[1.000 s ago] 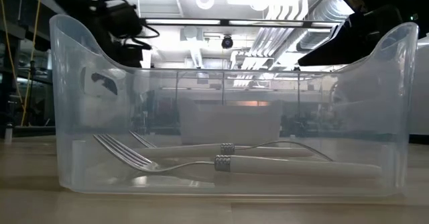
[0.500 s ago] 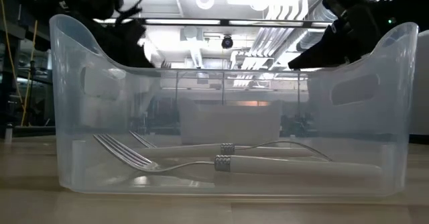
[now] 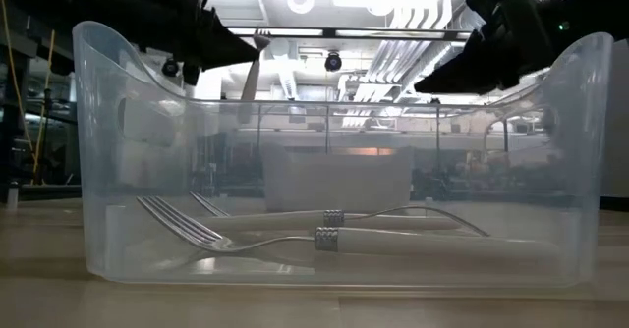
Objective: Sort silverware by color (type)
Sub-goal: Put the white fork into the transparent bin, then return to Home Position
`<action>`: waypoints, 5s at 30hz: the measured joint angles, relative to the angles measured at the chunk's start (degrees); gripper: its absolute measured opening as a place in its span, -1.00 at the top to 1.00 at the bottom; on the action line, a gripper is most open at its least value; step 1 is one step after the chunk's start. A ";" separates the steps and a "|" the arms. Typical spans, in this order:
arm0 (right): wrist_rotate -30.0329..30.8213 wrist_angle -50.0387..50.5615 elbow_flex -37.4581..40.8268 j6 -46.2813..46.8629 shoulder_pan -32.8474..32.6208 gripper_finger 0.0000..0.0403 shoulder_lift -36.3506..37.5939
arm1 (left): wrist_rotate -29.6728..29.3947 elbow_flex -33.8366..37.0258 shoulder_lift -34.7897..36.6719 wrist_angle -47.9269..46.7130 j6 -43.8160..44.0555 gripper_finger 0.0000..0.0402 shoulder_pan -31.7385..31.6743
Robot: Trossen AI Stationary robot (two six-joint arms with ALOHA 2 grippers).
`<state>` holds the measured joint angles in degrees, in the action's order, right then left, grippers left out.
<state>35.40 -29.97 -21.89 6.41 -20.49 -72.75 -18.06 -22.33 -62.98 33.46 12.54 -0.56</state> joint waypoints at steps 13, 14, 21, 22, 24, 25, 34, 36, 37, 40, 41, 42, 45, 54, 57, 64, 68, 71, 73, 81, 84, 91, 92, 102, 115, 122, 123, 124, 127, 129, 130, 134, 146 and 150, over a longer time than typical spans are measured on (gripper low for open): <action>-7.32 -11.43 -0.65 -0.79 1.17 0.24 -0.05 | -1.25 -0.44 -14.19 23.27 -4.75 1.00 6.99; -7.83 -12.02 -1.00 -0.78 1.39 0.19 -0.31 | -1.18 -0.60 -15.24 24.73 -5.19 1.00 7.42; -11.02 -12.45 -6.33 -2.37 2.63 -0.02 -5.91 | -0.15 -5.37 -21.04 27.78 -7.63 1.00 10.12; -11.01 -12.52 -7.43 -2.55 2.98 -0.03 -7.00 | -0.16 -6.12 -21.55 27.72 -8.14 1.00 10.52; -11.00 -12.54 -9.33 -3.54 3.79 -0.03 -8.95 | 0.21 -7.89 -22.74 27.80 -9.05 1.00 11.39; -11.15 -12.75 -10.48 -3.77 4.20 -0.03 -10.07 | 0.64 -8.36 -22.97 27.76 -9.64 1.00 11.78; -21.63 -12.84 -17.93 -4.49 7.48 -0.04 -15.57 | 1.23 -10.78 -23.98 28.25 -11.67 1.00 14.64; -24.28 -12.93 -19.51 -4.91 7.99 -0.04 -16.77 | 1.25 -10.80 -23.98 28.62 -11.72 1.00 14.80; -25.13 -12.71 -19.89 -4.93 8.13 -0.04 -16.99 | 1.25 -10.79 -23.98 28.88 -11.72 1.00 14.94; -26.03 -12.97 -21.82 -4.94 8.59 -0.03 -18.50 | 1.25 -10.79 -24.43 29.73 -11.74 1.00 14.93; -26.00 -12.52 -21.98 -4.94 8.63 -0.01 -18.73 | 1.36 -10.78 -24.66 30.04 -11.72 1.00 14.95; -26.00 -12.61 -22.58 -4.94 8.80 0.02 -19.47 | 1.49 -10.79 -24.76 30.36 -11.74 1.00 14.93; -25.96 -12.76 -23.45 -4.94 8.90 0.19 -20.61 | 1.46 -10.78 -24.85 30.09 -11.74 1.00 14.93; -20.51 -10.80 -24.12 -6.59 7.28 0.87 -21.22 | 1.06 -10.73 -25.05 29.20 -12.42 0.98 15.04; -19.30 -5.10 -25.11 -6.22 5.96 0.81 -20.20 | 1.23 -10.13 -24.45 28.64 -12.94 0.91 15.19; -15.10 11.75 -29.29 -2.74 1.66 0.87 -17.95 | -1.49 -7.29 -19.61 24.72 -16.48 0.70 17.37; -15.58 20.63 -32.81 3.69 -0.58 0.87 -18.22 | -4.68 -3.61 -16.39 21.72 -20.12 0.65 20.06; -16.47 24.01 -34.28 7.87 -2.27 0.85 -18.64 | -7.02 -0.68 -14.54 21.97 -20.33 0.65 21.67; -17.93 24.68 -35.49 10.49 -3.24 0.84 -18.86 | -8.96 1.35 -13.33 21.52 -20.32 0.66 22.45; -22.00 28.63 -39.74 16.91 -5.79 0.86 -22.85 | -11.89 6.01 -8.17 21.82 -20.60 0.74 23.34; -24.06 31.47 -41.89 19.02 -5.99 0.85 -25.51 | -11.92 6.80 -6.28 21.77 -20.69 0.76 23.35; -29.72 34.48 -44.13 25.94 -5.62 0.85 -29.99 | -11.02 6.69 -4.88 20.86 -20.71 0.81 23.61; -30.62 34.69 -44.09 26.87 -5.66 0.85 -30.30 | -10.95 6.74 -4.84 20.90 -20.72 0.81 23.65; -32.74 35.79 -44.09 29.53 -5.01 0.85 -32.90 | -11.04 6.64 -4.68 19.43 -20.33 0.83 23.65; -35.66 36.65 -44.04 27.99 -3.76 0.81 -35.10 | -11.04 6.64 -4.68 19.37 -20.31 0.83 23.65; -35.65 36.65 -44.04 25.59 -3.76 0.66 -35.08 | -11.04 6.64 -4.68 19.27 -20.62 0.83 23.65; -35.63 36.45 -44.04 24.77 -3.76 0.64 -35.08 | -11.04 6.64 -4.68 19.27 -20.62 0.83 23.65; -35.63 36.20 -44.04 24.33 -3.76 0.63 -35.08 | -11.04 6.64 -4.68 19.27 -20.64 0.83 23.65; -35.64 35.65 -44.04 23.30 -3.76 0.60 -34.91 | -11.04 6.64 -4.68 19.27 -20.66 0.83 23.65; -35.57 35.59 -44.04 23.08 -3.76 0.59 -34.77 | -11.04 6.64 -4.68 19.19 -20.66 0.83 23.65; -35.47 35.58 -44.04 22.83 -3.76 0.59 -34.77 | -11.04 6.64 -4.68 19.18 -20.66 0.83 23.65; -35.01 35.75 -44.50 21.60 -3.76 0.59 -34.77 | -11.04 6.64 -4.68 19.14 -20.68 0.83 23.65; -33.46 39.14 -49.12 10.12 -4.44 0.59 -34.73 | -9.41 6.64 -4.68 18.79 -20.71 0.83 23.63; -27.51 41.32 -49.51 2.87 -4.42 0.60 -34.52 | -9.27 6.64 -4.68 18.62 -20.72 0.83 23.63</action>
<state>7.89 11.35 -71.40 9.28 -24.91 -107.27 -27.33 -15.68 -67.66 52.08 -8.18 23.07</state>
